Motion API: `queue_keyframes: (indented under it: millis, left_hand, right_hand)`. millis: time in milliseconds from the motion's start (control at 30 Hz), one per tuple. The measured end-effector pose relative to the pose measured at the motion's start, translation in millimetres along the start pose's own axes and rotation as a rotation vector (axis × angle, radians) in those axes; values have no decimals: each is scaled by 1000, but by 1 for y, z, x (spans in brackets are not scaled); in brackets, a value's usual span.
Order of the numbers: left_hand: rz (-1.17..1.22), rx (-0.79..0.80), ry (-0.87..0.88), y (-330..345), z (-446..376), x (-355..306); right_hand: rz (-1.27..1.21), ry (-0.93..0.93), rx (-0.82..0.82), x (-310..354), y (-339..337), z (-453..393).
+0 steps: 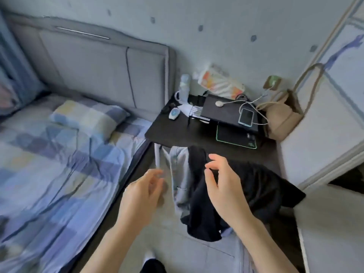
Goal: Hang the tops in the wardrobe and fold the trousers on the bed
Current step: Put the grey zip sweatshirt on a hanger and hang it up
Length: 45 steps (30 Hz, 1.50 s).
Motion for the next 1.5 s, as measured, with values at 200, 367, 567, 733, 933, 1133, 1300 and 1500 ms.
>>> queue_keyframes:
  millis: [200, 367, 567, 733, 933, 1133, 1300, 1500]
  left_hand:
    - [-25, -228, -371, -87, 124, 149]
    - [56, -387, -635, -144, 244, 250]
    - [208, -526, -868, -204, 380, 352]
    - [324, -532, -1024, -248, 471, 453]
    - [471, -538, -1161, -294, 531, 561]
    - [1155, -744, -1299, -298, 542, 653]
    - [1238, -804, -1325, -306, 518, 711]
    - [1343, -898, -1380, -281, 491, 782]
  right_hand:
    - [-74, -149, 360, 89, 157, 18]
    - [-28, -326, 648, 179, 296, 66]
    - [35, -444, 937, 284, 442, 143]
    - [71, -391, 1098, 341, 552, 201]
    - [111, -300, 1246, 386, 657, 231]
    - [191, -279, 1317, 411, 772, 221]
    - [343, -327, 1354, 406, 886, 212]
    - [620, -429, 1451, 369, 1015, 220]
Point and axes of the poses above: each hand's wrist, its own z-axis away from the middle knuckle, its own y-axis out of the palm, x = y × z, the point moved 9 cm from there along -z, towards the middle knuckle, and after that the axes turned 8 degrees about x, right-handed, at the moved point
